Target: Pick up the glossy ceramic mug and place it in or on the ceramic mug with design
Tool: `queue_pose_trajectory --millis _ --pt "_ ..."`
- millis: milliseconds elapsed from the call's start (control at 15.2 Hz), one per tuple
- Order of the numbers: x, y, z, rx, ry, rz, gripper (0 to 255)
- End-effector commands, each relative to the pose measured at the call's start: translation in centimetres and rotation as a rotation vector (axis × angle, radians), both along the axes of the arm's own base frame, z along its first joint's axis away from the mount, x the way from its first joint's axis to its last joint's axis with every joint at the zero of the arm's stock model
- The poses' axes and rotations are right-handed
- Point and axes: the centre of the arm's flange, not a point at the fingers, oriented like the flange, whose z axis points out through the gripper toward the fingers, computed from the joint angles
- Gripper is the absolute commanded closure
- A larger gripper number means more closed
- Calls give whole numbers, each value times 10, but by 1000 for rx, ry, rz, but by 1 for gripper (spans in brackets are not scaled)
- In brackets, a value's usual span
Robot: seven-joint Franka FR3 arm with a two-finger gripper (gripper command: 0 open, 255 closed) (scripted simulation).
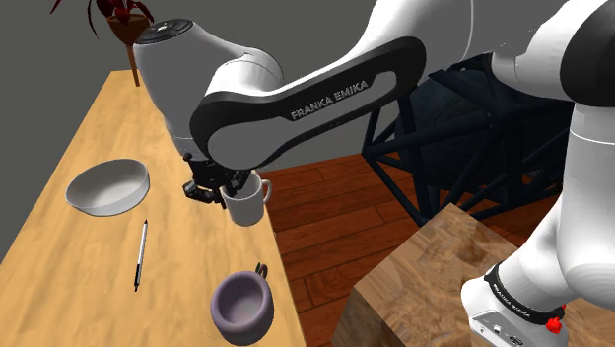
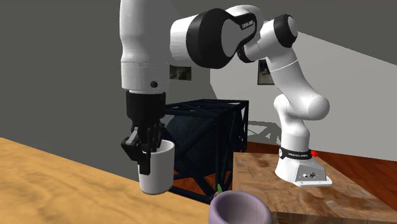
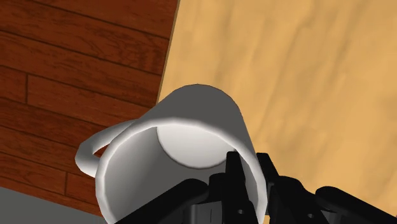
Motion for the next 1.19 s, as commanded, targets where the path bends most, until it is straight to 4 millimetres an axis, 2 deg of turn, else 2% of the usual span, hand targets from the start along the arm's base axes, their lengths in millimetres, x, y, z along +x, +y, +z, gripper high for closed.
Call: queue_pose_trajectory --millis 0,1122 --pt "0 0 10 0 0 0 255" --pt "0 0 100 0 0 0 255"
